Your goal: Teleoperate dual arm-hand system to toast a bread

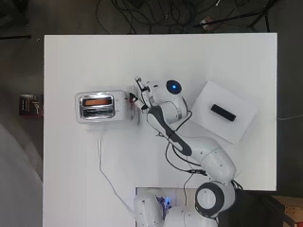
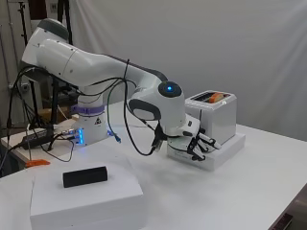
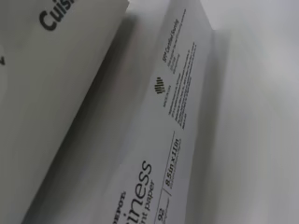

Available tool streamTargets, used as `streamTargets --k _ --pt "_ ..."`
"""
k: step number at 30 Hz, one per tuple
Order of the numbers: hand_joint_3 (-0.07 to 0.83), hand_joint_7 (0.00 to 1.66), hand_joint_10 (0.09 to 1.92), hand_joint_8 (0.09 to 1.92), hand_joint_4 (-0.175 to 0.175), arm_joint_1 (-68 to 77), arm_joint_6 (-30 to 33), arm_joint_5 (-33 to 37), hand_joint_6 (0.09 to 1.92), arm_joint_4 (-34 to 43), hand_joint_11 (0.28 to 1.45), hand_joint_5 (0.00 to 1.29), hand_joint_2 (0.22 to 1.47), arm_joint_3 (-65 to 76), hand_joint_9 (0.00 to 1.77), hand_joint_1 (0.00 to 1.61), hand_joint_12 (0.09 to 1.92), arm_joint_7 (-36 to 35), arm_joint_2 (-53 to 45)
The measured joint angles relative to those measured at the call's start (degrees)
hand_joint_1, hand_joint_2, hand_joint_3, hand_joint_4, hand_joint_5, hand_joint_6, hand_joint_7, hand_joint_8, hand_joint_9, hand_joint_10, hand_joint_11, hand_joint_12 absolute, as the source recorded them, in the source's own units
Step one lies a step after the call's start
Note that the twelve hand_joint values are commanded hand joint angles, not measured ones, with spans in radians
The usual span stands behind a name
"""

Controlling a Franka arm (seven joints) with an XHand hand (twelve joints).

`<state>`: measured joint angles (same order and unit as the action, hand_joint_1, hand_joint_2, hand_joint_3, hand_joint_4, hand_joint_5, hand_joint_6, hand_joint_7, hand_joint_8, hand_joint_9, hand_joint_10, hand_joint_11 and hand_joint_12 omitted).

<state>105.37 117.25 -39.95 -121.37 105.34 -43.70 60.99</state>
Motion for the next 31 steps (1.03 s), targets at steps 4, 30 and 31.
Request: streamTargets --k 4,30,31 --pt "0.001 0.81 1.33 1.25 -0.064 -0.3 -1.6 -0.4 0.09 0.5 0.69 0.29 1.12 -3.4 1.01 0.04 1.18 0.7 -1.3" --pt "0.001 0.71 1.51 1.61 -0.151 -50.7 -16.6 15.9 0.09 -7.4 0.62 0.16 1.18 -69.6 0.87 0.07 1.61 -1.7 -18.9" --pt "0.002 0.71 1.41 1.53 -0.145 -51.1 -16.5 16.0 0.09 -7.5 0.59 0.16 1.18 -69.3 0.85 0.06 1.53 -1.8 -20.1"
